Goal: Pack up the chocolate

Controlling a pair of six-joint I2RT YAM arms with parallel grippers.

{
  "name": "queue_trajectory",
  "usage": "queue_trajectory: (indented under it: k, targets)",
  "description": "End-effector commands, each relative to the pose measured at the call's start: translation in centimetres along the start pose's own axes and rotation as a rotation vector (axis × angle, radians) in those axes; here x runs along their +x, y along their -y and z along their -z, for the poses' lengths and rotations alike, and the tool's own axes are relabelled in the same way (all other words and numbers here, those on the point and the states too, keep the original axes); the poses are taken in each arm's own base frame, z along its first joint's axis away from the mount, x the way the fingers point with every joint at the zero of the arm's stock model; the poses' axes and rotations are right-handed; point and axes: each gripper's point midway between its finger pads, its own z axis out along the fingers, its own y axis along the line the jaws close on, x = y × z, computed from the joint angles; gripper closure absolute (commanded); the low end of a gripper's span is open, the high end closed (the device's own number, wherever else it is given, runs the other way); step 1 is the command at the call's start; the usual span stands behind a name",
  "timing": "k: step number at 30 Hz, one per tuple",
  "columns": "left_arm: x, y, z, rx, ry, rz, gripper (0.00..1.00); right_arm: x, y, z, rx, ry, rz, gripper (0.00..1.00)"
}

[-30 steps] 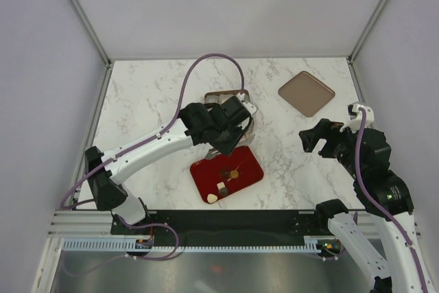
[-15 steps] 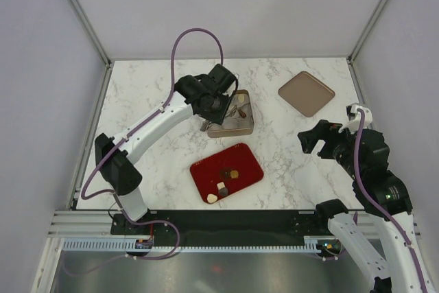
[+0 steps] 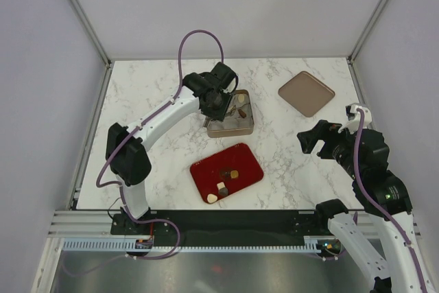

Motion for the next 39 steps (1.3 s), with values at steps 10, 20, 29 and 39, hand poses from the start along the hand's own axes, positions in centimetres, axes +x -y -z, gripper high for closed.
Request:
queue_trajectory:
  k: [10, 20, 29, 39]
  targets:
    - [-0.7, -0.5, -1.1, 0.004, 0.021, -0.033, 0.55, -1.2, -0.3, -0.3, -0.003, 0.036, 0.009, 0.06]
    - [-1.6, -0.8, 1.8, 0.015, 0.087, -0.036, 0.48, -1.4, -0.4, -0.3, -0.004, 0.039, 0.007, 0.06]
    - [1.3, 0.4, 6.3, 0.125, 0.101, -0.073, 0.51, -1.6, -0.4, -0.2, -0.004, 0.038, 0.009, 0.06]
    - [9.9, 4.5, 9.3, 0.215, 0.045, -0.224, 0.51, -2.0, -0.1, 0.0, 0.026, 0.04, 0.022, 0.06]
